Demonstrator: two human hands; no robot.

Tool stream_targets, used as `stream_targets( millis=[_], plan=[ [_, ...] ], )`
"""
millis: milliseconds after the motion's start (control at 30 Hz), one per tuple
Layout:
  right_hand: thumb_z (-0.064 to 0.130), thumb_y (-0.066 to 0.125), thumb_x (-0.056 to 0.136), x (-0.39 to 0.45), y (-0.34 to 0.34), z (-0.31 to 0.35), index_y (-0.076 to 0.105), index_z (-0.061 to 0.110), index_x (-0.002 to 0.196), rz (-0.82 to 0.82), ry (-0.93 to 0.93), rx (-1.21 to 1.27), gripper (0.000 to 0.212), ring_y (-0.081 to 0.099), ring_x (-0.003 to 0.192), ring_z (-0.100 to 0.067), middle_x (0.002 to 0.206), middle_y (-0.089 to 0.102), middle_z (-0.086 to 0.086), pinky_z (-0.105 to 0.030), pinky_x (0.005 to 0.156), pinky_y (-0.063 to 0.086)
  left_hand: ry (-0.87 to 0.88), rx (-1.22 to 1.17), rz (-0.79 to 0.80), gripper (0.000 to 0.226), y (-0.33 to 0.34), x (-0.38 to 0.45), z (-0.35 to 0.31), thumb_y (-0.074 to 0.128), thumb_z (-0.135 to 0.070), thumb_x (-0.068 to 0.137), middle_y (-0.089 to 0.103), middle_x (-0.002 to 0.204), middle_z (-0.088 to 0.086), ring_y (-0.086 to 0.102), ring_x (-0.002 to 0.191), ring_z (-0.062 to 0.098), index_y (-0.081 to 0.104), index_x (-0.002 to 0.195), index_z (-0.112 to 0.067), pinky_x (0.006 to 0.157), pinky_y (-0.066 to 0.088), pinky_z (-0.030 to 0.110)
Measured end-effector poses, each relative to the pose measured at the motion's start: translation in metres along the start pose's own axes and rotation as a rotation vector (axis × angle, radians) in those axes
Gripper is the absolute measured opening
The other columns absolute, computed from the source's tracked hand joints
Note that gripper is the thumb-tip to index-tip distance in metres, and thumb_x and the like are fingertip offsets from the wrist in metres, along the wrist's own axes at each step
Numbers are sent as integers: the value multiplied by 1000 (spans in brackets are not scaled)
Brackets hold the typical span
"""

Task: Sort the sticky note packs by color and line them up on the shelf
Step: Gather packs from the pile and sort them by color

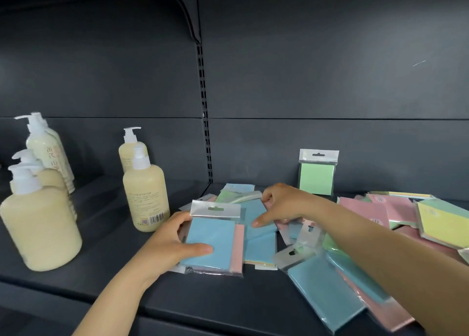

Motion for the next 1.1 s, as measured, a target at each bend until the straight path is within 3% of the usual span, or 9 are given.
stream_targets(
  millis=[100,233,367,667,733,800,900,1000,1100],
  plan=[
    [28,84,67,2,3,-2,53,-4,117,9,15,155,67,42,60,-21,79,57,-13,-23,49,31,-11,-14,-9,56,0,-1,-1,82,-5,65,67,108,-6,67,91,3,57,110,-25,69,53,18],
    [17,81,71,7,2,-1,63,6,97,-29,30,219,33,38,46,-14,73,55,-7,-19,43,29,9,0,-46,55,1,-4,-4,82,-10,67,60,111,-12,60,100,4,52,105,-37,71,52,19],
    [40,80,69,7,5,7,48,11,61,26,49,63,44,31,29,-14,41,49,-6,-21,43,29,14,-14,-53,57,1,-8,-6,81,-11,67,59,112,-11,61,99,7,51,108,-36,65,53,17],
    [19,81,72,12,8,10,41,9,65,18,126,198,41,24,22,-15,29,33,-3,-13,36,19,-15,-42,-89,64,-6,-11,5,84,-11,64,64,116,-6,62,105,9,54,118,-26,78,55,25],
    [10,79,73,13,6,8,51,6,69,16,131,305,28,37,24,-15,34,46,-5,-14,34,31,-20,-41,-89,64,-6,-10,5,84,-13,64,62,117,-6,61,106,9,53,118,-26,78,55,25],
    [0,76,73,12,5,5,61,3,76,17,142,490,16,62,45,-20,62,67,-13,-30,49,56,-16,-15,-107,64,-6,-10,4,85,-16,63,60,119,-6,59,109,10,52,117,-27,76,55,23],
    [-7,69,78,4,-2,-2,61,2,83,-25,145,691,12,66,60,-27,86,68,-22,-31,46,55,23,36,-170,58,-6,-14,-1,85,-17,63,58,117,-8,56,111,9,54,111,-29,82,53,26],
    [-9,64,81,-12,-11,-7,59,1,89,-85,92,807,14,58,48,-28,79,64,-22,-22,34,42,68,34,-198,54,-3,-21,-13,83,-10,66,65,107,-7,61,102,9,54,109,-28,80,53,25],
    [-9,66,80,-30,-26,-14,59,4,82,-231,25,832,14,63,57,-22,76,65,-14,-30,52,52,79,-23,-206,50,0,-25,-32,78,-3,72,70,102,-3,67,93,13,53,111,-20,75,56,28]
  ],
)
Point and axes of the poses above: each hand's wrist, its own x-axis towards the middle knuckle, its own y-axis out of the palm, z = x × y, the point moved 4 cm from there along x, towards the middle knuckle
